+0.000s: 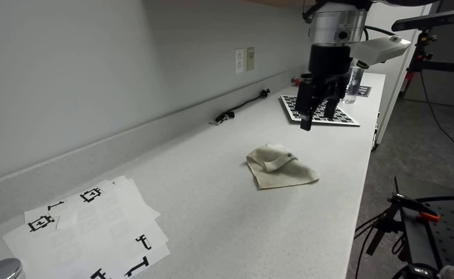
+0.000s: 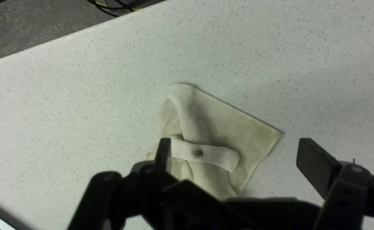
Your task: Use the towel to wipe the counter
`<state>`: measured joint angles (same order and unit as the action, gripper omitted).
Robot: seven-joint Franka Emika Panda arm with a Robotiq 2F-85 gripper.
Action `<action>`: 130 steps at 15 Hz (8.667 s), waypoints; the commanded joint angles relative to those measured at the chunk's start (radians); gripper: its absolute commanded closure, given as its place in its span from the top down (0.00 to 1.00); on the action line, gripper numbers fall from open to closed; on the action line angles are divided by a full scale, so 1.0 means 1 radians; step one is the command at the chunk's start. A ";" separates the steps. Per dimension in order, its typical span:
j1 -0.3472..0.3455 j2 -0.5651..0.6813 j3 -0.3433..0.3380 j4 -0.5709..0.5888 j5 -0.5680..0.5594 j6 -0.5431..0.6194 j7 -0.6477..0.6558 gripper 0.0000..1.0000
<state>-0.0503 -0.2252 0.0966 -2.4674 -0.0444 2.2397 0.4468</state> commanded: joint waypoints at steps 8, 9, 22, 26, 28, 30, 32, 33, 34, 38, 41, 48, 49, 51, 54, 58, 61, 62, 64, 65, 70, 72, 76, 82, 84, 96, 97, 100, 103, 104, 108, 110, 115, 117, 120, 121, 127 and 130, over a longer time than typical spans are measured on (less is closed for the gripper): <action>-0.038 0.242 -0.069 0.074 -0.197 0.131 0.097 1.00; -0.032 0.273 -0.082 0.088 -0.215 0.140 0.095 1.00; 0.037 0.407 -0.118 0.158 -0.186 0.170 -0.075 1.00; 0.040 0.407 -0.117 0.159 -0.186 0.170 -0.081 1.00; 0.040 0.415 -0.117 0.159 -0.193 0.206 -0.094 1.00; 0.041 0.430 -0.120 0.162 -0.212 0.252 -0.102 1.00; 0.039 0.455 -0.124 0.172 -0.221 0.305 -0.122 1.00; 0.040 0.468 -0.130 0.175 -0.227 0.327 -0.129 1.00; 0.037 0.481 -0.134 0.178 -0.222 0.344 -0.143 1.00; 0.034 0.529 -0.162 0.188 -0.207 0.402 -0.178 0.95; 0.024 0.550 -0.160 0.191 -0.169 0.428 -0.237 0.69; 0.026 0.577 -0.144 0.226 -0.109 0.422 -0.320 0.14; 0.022 0.578 -0.140 0.233 -0.096 0.421 -0.327 0.08; 0.022 0.582 -0.142 0.246 -0.083 0.419 -0.325 0.00; 0.040 0.604 -0.136 0.276 -0.082 0.408 -0.318 0.02; 0.103 0.651 -0.132 0.327 -0.119 0.388 -0.295 0.02; 0.150 0.682 -0.114 0.362 -0.129 0.371 -0.309 0.02; 0.160 0.690 -0.100 0.370 -0.121 0.360 -0.324 0.02; 0.166 0.696 -0.060 0.380 -0.099 0.332 -0.366 0.02; 0.164 0.696 -0.034 0.381 -0.086 0.314 -0.397 0.02; 0.168 0.675 0.070 0.345 -0.046 0.224 -0.549 0.02; 0.170 0.667 0.097 0.330 -0.043 0.184 -0.600 0.02; 0.187 0.669 0.106 0.337 -0.084 0.102 -0.662 0.02; 0.185 0.706 0.027 0.430 -0.128 0.121 -0.586 0.02; 0.174 0.712 -0.010 0.456 -0.136 0.152 -0.553 0.02; 0.065 0.748 -0.175 0.478 -0.035 0.463 -0.312 0.02; 0.075 0.758 -0.187 0.478 -0.042 0.485 -0.286 0.02; 0.089 0.787 -0.165 0.486 -0.030 0.466 -0.269 0.02; 0.102 0.790 -0.113 0.481 -0.021 0.421 -0.302 0.02; 0.102 0.784 -0.083 0.469 -0.012 0.405 -0.327 0.02; 0.098 0.748 0.030 0.417 0.039 0.349 -0.414 0.02; 0.099 0.730 0.072 0.391 0.062 0.320 -0.461 0.02; 0.085 0.667 0.148 0.305 0.128 0.240 -0.605 0.02; 0.080 0.652 0.154 0.299 0.151 0.168 -0.653 0.02; 0.095 0.648 0.115 0.315 0.129 0.085 -0.652 0.02; 0.099 0.651 0.096 0.326 0.114 0.095 -0.634 0.02; 0.077 0.668 0.016 0.391 0.120 0.183 -0.588 0.02; 0.053 0.671 -0.018 0.413 0.142 0.253 -0.562 0.02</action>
<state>0.0249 0.4224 0.1017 -2.0922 0.0747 2.4316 -0.1418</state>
